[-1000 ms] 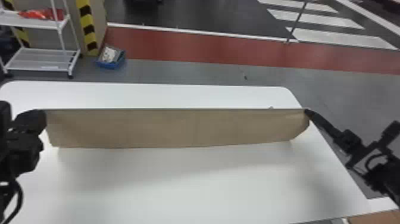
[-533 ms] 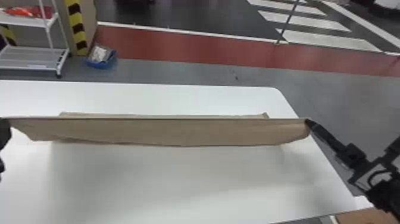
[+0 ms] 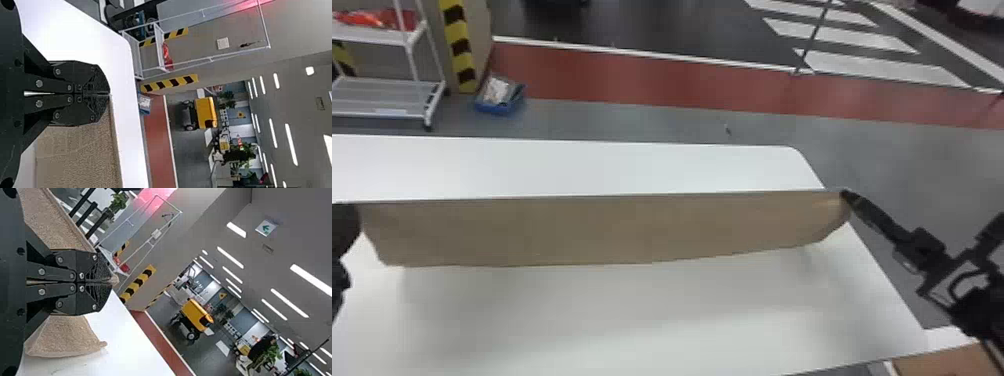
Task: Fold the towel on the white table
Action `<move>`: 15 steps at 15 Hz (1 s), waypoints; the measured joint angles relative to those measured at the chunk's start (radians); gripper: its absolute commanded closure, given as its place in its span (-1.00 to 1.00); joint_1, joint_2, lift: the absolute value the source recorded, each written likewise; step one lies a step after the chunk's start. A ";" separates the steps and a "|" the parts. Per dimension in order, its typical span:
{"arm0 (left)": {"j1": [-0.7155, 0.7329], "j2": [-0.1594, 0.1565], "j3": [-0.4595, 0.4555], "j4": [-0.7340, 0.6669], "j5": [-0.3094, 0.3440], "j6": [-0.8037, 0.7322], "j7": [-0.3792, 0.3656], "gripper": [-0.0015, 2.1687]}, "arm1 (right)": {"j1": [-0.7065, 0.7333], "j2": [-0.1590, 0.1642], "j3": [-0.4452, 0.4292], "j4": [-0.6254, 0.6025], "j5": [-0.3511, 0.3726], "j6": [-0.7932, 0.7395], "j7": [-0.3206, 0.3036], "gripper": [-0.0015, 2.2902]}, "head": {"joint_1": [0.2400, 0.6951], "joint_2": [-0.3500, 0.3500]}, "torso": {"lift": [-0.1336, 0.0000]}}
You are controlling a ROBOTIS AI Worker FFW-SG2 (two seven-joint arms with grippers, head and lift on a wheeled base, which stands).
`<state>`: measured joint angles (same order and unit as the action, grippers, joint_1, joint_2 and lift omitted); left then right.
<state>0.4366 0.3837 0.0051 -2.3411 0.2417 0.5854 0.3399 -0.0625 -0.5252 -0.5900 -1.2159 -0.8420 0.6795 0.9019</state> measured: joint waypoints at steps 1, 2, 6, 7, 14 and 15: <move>-0.043 0.001 -0.017 0.038 0.000 0.006 -0.017 0.32 | -0.025 0.002 0.020 0.009 0.013 0.000 -0.007 0.42 | 1.00 -0.67 | -0.80; -0.085 0.002 -0.035 0.079 -0.001 0.012 -0.025 0.32 | -0.053 0.004 0.038 0.024 0.032 -0.003 -0.015 0.42 | 1.00 -0.65 | -0.80; -0.237 0.004 -0.102 0.214 -0.004 0.066 -0.026 0.32 | -0.177 0.010 0.093 0.143 0.126 -0.040 -0.039 0.42 | 1.00 -0.62 | -0.80; -0.264 0.003 -0.117 0.238 -0.008 0.071 -0.025 0.32 | -0.197 0.011 0.105 0.168 0.139 -0.061 -0.046 0.42 | 1.00 -0.62 | -0.80; -0.405 -0.006 -0.207 0.415 -0.049 0.071 -0.024 0.32 | -0.255 0.025 0.154 0.290 0.186 -0.216 -0.092 0.40 | 1.00 -0.64 | -0.80; -0.425 -0.006 -0.221 0.436 -0.052 0.071 -0.025 0.32 | -0.258 0.027 0.166 0.297 0.187 -0.234 -0.100 0.40 | 1.00 -0.64 | -0.80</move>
<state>0.0121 0.3775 -0.2160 -1.9052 0.1897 0.6562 0.3148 -0.3202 -0.4984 -0.4237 -0.9187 -0.6555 0.4457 0.8019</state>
